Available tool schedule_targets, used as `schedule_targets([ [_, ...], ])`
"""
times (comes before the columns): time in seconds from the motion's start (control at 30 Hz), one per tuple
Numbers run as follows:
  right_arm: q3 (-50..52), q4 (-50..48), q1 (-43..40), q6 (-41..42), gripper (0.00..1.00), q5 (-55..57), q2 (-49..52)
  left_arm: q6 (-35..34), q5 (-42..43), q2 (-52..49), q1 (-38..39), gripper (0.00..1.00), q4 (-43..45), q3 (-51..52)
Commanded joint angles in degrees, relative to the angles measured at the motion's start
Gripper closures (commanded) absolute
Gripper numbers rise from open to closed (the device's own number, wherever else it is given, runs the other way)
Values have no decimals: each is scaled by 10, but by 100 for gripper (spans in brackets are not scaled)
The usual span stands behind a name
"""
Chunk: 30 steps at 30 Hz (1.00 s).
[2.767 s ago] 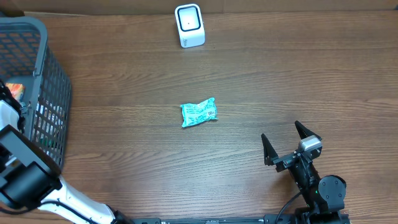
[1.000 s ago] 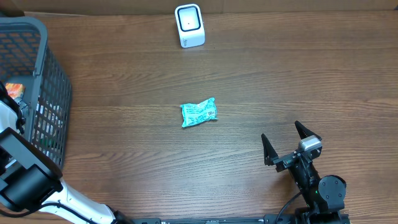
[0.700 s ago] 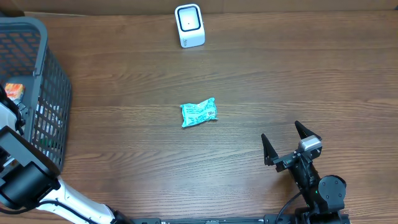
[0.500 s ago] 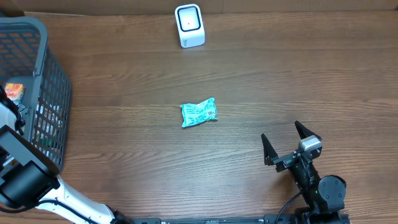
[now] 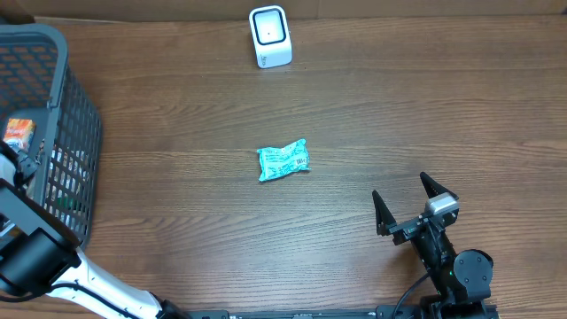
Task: Scan the item barcode
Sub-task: 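Grasp a small green Kleenex pack in the basket with the left gripper, then carry the Kleenex pack out and set it beside the green pack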
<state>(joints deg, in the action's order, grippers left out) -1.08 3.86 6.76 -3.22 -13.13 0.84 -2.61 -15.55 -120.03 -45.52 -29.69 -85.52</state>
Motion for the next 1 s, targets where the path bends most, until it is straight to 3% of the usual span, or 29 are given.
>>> schedule_targets([
  [0.0,6,-4,0,2,0,0,-7,1,29,-61,-11,96,-33,32],
  [0.33,6,-4,0,2,0,0,-7,-7,32,-5,-4,96,-122,2],
  [0.77,6,-4,0,2,0,0,-7,-40,40,228,24,96,-122,-21],
  [0.97,6,-4,0,2,0,0,-7,-100,142,350,60,96,-109,-21],
])
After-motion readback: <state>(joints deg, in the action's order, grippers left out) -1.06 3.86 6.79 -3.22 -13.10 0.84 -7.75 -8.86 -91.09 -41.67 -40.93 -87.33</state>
